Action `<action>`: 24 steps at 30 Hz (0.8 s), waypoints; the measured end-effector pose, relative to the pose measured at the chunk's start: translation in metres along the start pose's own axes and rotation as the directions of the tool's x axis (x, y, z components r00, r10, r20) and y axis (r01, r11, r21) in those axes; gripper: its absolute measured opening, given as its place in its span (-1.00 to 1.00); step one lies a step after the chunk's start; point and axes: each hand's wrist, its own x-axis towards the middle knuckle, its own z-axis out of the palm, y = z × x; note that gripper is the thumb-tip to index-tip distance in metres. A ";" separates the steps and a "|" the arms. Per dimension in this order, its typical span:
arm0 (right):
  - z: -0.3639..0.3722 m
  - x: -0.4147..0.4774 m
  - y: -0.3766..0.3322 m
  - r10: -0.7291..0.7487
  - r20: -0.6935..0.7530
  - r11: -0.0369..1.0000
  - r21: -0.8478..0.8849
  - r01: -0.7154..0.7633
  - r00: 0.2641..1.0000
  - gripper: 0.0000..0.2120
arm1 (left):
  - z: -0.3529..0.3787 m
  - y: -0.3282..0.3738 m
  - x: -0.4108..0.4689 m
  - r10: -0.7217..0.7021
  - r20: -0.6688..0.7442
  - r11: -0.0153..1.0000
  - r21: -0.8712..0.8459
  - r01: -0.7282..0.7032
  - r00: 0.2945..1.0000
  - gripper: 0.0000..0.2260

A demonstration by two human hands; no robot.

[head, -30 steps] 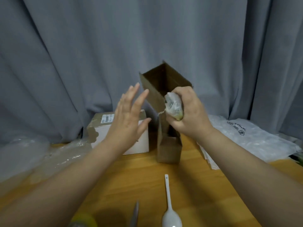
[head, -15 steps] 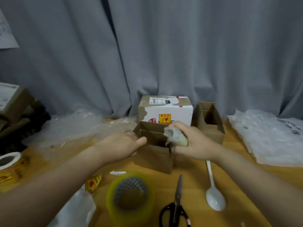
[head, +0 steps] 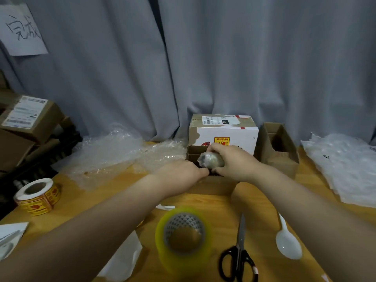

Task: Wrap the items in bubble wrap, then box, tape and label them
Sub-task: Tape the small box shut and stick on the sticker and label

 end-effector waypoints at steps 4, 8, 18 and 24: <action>0.001 0.000 -0.003 -0.026 -0.017 1.000 -0.014 0.025 1.000 -0.50 | 0.004 -0.002 -0.006 0.007 -0.023 0.999 -0.032 -0.008 1.000 -0.86; 0.002 -0.004 0.000 0.013 0.038 0.997 -0.075 -0.010 0.999 -0.55 | 0.009 -0.005 -0.012 0.015 -0.070 0.999 -0.030 -0.017 0.997 -0.81; -0.006 0.018 -0.053 -0.125 -0.302 0.989 0.040 0.144 0.945 -0.80 | 0.012 -0.043 -0.030 -0.199 -0.398 0.876 -0.481 -0.019 0.895 -0.70; 0.023 0.068 -0.102 -0.132 -0.235 0.985 0.077 0.154 0.963 -0.80 | 0.070 -0.145 -0.072 -0.593 -0.141 0.748 -0.461 0.478 0.793 -0.72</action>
